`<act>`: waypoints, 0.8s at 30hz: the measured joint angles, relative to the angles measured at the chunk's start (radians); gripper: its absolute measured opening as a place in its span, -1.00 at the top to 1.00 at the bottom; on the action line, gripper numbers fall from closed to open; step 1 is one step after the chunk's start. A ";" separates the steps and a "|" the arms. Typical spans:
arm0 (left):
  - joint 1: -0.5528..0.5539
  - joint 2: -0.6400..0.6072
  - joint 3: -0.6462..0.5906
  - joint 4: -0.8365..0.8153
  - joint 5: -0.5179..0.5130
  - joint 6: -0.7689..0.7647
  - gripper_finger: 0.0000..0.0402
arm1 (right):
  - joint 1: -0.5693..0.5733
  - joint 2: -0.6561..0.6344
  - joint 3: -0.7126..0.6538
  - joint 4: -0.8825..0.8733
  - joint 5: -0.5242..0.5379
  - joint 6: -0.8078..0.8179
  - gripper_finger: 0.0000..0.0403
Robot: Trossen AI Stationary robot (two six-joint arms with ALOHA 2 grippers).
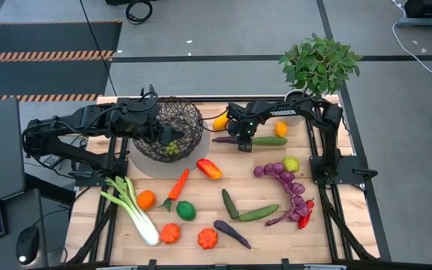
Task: Build produce basket
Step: Put the top purple eggplant into the black wire basket
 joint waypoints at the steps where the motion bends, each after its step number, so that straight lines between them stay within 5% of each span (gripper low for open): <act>1: 0.000 0.000 0.000 0.000 0.000 0.000 -0.46 | 0.003 0.000 0.001 -0.001 0.002 0.000 0.36; 15: 0.000 0.000 0.000 -0.007 0.001 0.012 -0.46 | 0.057 -0.114 0.195 -0.043 0.004 0.081 0.33; 24: 0.000 0.000 0.000 -0.007 0.007 0.018 -0.46 | 0.074 -0.123 0.334 -0.252 0.027 0.140 0.32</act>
